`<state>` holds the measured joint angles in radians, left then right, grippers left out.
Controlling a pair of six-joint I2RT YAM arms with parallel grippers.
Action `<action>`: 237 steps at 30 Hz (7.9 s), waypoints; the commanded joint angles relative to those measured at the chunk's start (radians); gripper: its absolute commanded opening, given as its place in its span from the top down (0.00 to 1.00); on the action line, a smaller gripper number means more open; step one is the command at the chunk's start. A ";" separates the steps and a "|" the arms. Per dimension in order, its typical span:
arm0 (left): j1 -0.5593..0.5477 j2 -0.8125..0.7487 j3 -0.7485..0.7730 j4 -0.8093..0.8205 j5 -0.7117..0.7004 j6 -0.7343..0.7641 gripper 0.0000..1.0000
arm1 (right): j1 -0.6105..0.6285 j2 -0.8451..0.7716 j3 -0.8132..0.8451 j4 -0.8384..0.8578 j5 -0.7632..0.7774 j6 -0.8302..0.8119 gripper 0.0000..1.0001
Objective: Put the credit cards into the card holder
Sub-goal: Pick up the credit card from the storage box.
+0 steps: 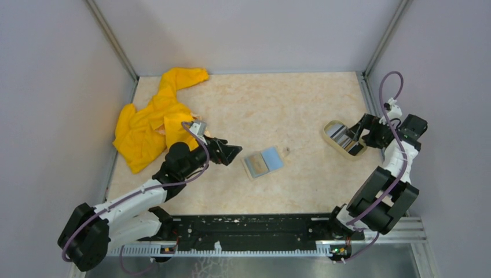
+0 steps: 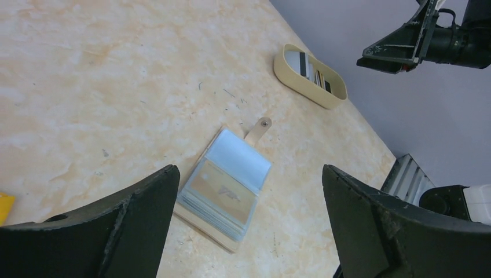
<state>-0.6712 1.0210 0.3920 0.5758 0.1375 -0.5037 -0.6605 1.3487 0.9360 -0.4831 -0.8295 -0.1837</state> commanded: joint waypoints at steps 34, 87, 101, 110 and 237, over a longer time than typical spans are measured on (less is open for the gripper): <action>0.010 0.029 0.054 -0.167 -0.029 0.083 0.02 | 0.067 0.232 -0.025 0.276 0.324 0.601 0.08; 0.011 -0.035 0.011 -0.149 0.028 -0.065 0.02 | 0.090 0.348 0.018 0.344 -0.030 0.614 0.20; 0.012 -0.049 0.010 -0.153 0.031 -0.062 0.02 | 0.016 0.304 -0.011 0.278 -0.054 0.575 0.21; 0.012 -0.068 -0.001 -0.162 0.019 -0.057 0.02 | -0.009 0.299 -0.014 0.248 -0.051 0.553 0.28; -0.168 0.610 0.140 0.853 0.302 0.016 1.00 | 0.796 0.257 0.439 -0.948 -0.559 -1.155 0.78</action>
<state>-0.8425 1.6905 0.5877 1.4242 0.4175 -0.5068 0.1246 1.6714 1.3479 -1.4891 -1.4319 -1.4029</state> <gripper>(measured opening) 0.008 0.162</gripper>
